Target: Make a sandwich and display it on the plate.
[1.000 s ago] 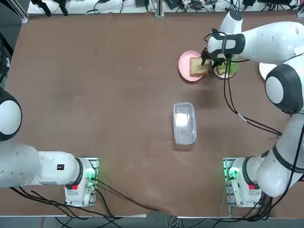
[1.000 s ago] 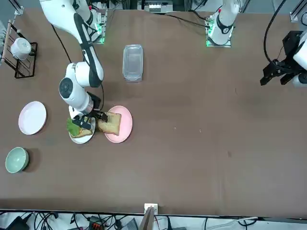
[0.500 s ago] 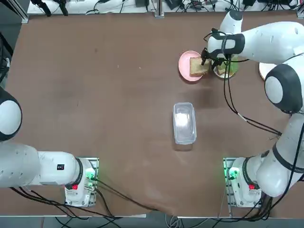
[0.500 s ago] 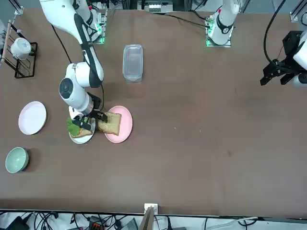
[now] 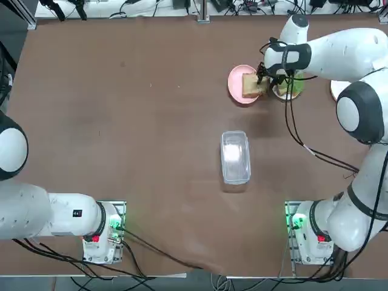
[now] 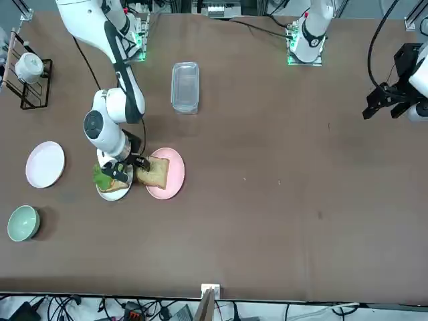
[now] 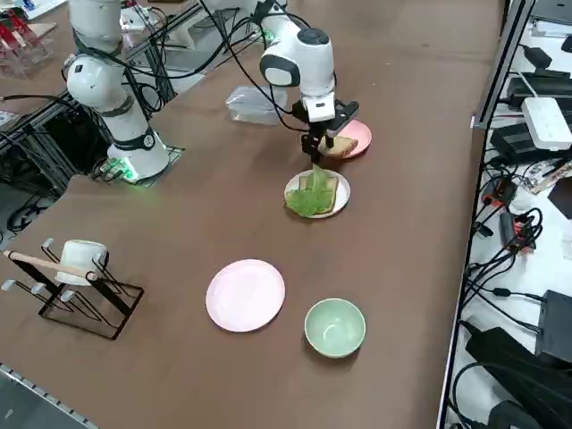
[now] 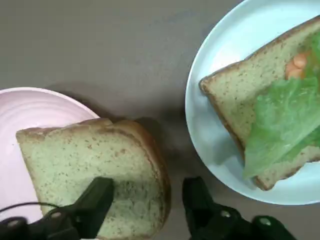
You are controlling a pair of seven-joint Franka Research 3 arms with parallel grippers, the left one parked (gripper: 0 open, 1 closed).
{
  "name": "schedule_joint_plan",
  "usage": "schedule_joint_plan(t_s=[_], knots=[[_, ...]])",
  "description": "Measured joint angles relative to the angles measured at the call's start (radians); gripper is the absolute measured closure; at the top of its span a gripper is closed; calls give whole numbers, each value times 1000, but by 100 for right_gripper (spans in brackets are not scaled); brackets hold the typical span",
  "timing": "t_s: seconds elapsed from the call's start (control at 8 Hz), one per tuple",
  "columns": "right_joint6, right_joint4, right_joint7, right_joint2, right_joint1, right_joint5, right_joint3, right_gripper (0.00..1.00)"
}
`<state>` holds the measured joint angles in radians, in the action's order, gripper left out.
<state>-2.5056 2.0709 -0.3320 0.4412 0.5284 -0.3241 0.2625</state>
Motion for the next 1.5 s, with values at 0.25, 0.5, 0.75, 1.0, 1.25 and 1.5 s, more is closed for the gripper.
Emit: schedule_joint_plan(t_s=[0.25, 0.5, 0.75, 1.0, 1.25, 1.5], knots=[[0, -6, 0, 0, 0, 0, 1, 63], [0, -10, 0, 0, 2, 0, 1, 85], [0, -16, 0, -4, 4, 0, 1, 94], [6, -20, 0, -14, 7, 0, 1, 94], [33, -29, 0, -42, 8, 0, 3, 94], [79, -37, 0, -93, 8, 0, 17, 94]])
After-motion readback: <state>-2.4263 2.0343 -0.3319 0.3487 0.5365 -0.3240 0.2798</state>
